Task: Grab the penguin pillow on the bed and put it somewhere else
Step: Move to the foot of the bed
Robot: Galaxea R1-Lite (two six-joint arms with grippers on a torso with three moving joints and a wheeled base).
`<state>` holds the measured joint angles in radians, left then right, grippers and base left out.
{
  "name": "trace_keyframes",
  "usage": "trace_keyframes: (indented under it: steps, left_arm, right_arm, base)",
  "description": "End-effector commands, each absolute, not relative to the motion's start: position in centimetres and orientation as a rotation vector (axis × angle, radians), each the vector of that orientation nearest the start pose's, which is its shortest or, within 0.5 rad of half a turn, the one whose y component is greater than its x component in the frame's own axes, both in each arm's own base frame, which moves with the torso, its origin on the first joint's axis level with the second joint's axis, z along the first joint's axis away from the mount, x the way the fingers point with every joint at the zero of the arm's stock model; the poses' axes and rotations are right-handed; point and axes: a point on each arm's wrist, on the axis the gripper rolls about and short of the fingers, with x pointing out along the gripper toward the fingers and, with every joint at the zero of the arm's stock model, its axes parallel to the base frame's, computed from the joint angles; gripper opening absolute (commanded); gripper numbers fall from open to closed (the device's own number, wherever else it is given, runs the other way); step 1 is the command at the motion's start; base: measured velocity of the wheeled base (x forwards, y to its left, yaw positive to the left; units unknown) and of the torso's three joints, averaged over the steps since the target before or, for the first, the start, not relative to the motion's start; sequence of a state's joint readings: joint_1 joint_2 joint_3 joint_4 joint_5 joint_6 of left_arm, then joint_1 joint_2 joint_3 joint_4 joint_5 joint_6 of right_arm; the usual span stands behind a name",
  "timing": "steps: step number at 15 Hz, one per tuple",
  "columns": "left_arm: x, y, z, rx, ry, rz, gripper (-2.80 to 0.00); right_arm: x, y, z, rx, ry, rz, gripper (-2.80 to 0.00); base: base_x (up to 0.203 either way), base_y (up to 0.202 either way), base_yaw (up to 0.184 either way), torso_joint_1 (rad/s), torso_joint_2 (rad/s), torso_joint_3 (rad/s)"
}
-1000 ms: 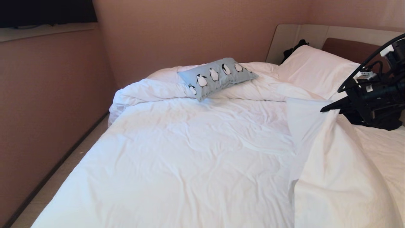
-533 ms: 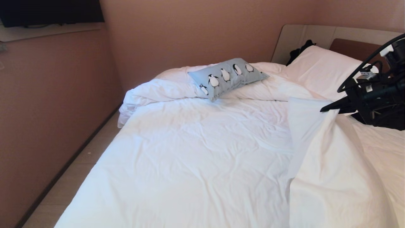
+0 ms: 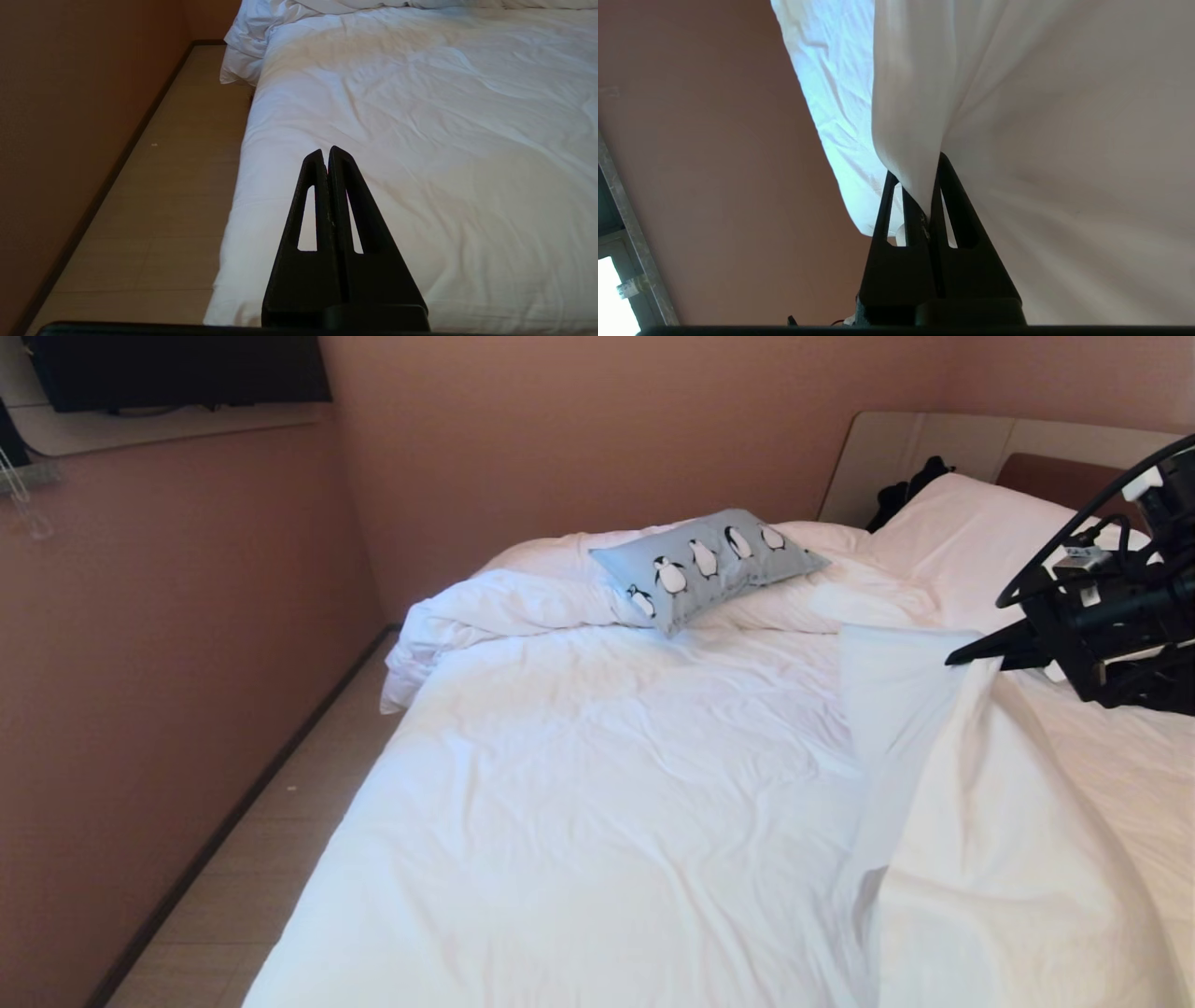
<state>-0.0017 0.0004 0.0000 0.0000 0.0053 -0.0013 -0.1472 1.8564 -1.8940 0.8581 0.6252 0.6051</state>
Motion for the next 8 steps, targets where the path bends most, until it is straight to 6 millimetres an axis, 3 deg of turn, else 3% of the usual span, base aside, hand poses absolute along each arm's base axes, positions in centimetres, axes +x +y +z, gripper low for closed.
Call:
trace_keyframes:
  steps: [1, 8]
  left_arm:
    - [-2.27, 0.01, 7.55, -0.003, 0.002, 0.004, -2.80]
    - [-2.27, 0.02, 7.53, -0.003, 0.001, 0.005, -2.80]
  right_arm:
    - [32.08, -3.42, 29.84, 0.881, 0.896, 0.209, -2.80]
    - [32.08, -3.42, 29.84, 0.883, 0.897, 0.210, -2.80]
  base:
    - [0.000, 0.192, -0.001, 0.003, 0.00, 0.002]
    - [0.000, 0.176, 0.000, 0.003, 0.00, 0.002]
